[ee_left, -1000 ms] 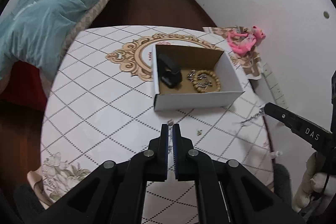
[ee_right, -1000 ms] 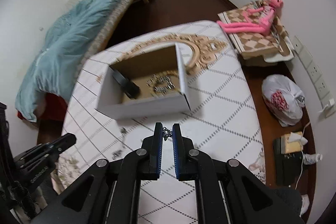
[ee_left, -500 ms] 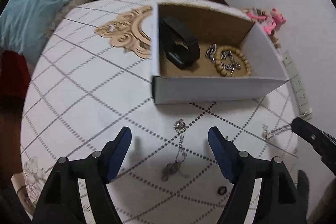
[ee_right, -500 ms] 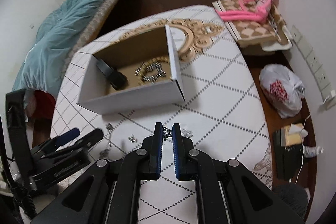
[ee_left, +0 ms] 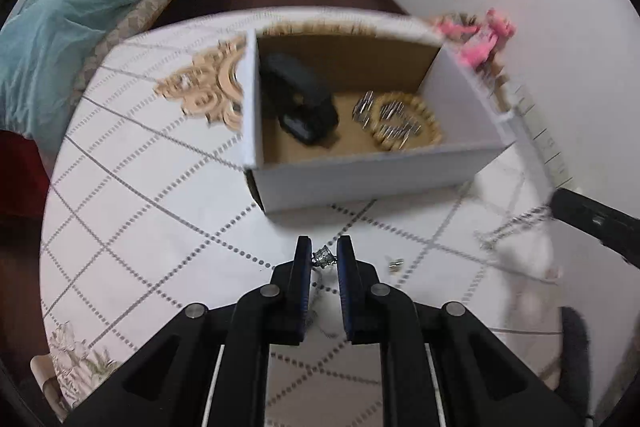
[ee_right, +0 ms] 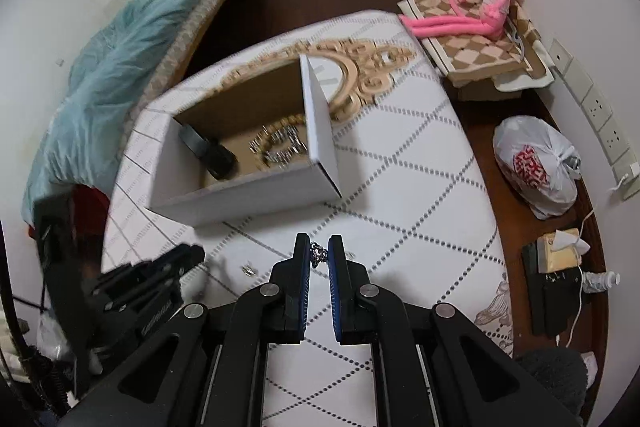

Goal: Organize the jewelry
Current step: 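Grasp the small silver pendant chain with the left gripper while the right holds its chain, then lower both chains into the white box and open both grippers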

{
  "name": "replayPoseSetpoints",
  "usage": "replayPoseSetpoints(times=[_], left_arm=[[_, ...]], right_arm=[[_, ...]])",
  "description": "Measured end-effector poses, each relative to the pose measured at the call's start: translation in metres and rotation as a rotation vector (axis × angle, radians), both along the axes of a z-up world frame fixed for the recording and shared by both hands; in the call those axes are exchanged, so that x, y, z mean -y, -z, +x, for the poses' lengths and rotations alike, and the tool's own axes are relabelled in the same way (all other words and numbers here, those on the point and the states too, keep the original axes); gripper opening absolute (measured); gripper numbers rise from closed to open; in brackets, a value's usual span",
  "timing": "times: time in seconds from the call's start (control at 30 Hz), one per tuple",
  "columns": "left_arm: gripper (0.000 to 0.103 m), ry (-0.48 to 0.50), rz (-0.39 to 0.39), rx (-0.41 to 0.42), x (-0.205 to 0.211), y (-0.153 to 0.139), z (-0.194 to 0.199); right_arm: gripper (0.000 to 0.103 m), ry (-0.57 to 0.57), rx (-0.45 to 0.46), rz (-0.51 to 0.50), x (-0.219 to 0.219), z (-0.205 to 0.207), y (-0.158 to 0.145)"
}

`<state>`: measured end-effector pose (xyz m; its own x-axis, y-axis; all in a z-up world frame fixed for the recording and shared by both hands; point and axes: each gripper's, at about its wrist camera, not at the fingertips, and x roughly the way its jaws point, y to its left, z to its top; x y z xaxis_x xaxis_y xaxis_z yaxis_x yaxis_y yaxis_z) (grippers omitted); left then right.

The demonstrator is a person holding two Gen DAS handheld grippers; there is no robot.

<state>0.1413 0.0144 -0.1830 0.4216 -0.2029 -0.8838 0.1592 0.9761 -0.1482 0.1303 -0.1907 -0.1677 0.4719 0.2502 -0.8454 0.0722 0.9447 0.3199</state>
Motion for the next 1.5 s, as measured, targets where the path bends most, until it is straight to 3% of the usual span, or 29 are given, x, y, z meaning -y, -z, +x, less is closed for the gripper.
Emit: replayPoseSetpoints(times=[0.3,0.43,0.63,0.8,1.27,1.3,1.37,1.4,1.43,1.5], left_arm=[[0.01,0.022,-0.147,0.144,-0.006,-0.111,0.009],[0.01,0.04,-0.155,0.185,-0.002,-0.137,0.035],[0.01,0.036,-0.162,0.147,-0.004,-0.128,0.069],[0.01,0.024,-0.174,0.082,-0.008,-0.107,0.091],[0.012,-0.045,-0.183,-0.076,-0.025,-0.066,0.109],[0.014,-0.062,-0.165,-0.089,-0.026,-0.063,0.11],[0.032,-0.093,-0.12,-0.106,-0.029,-0.058,0.113],[0.057,-0.106,-0.108,-0.106,-0.031,-0.056,0.114],[0.073,-0.113,-0.107,-0.103,-0.032,-0.056,0.114],[0.074,-0.129,-0.102,-0.087,-0.036,-0.056,0.113]], right_arm=[[0.009,-0.073,0.127,0.077,-0.008,0.019,-0.079],[0.009,-0.114,0.143,0.077,-0.019,0.041,-0.095],[0.009,-0.16,0.098,0.077,-0.035,0.075,-0.09],[0.009,-0.184,0.02,0.105,-0.043,0.097,-0.066],[0.009,-0.265,-0.17,0.143,-0.069,0.139,-0.006],[0.01,-0.271,-0.186,0.139,-0.072,0.143,-0.003],[0.01,-0.28,-0.223,0.142,-0.076,0.149,0.004],[0.011,-0.287,-0.248,0.14,-0.078,0.152,0.008],[0.011,-0.288,-0.269,0.136,-0.078,0.154,0.012],[0.018,-0.286,-0.296,0.138,-0.078,0.156,0.018]])
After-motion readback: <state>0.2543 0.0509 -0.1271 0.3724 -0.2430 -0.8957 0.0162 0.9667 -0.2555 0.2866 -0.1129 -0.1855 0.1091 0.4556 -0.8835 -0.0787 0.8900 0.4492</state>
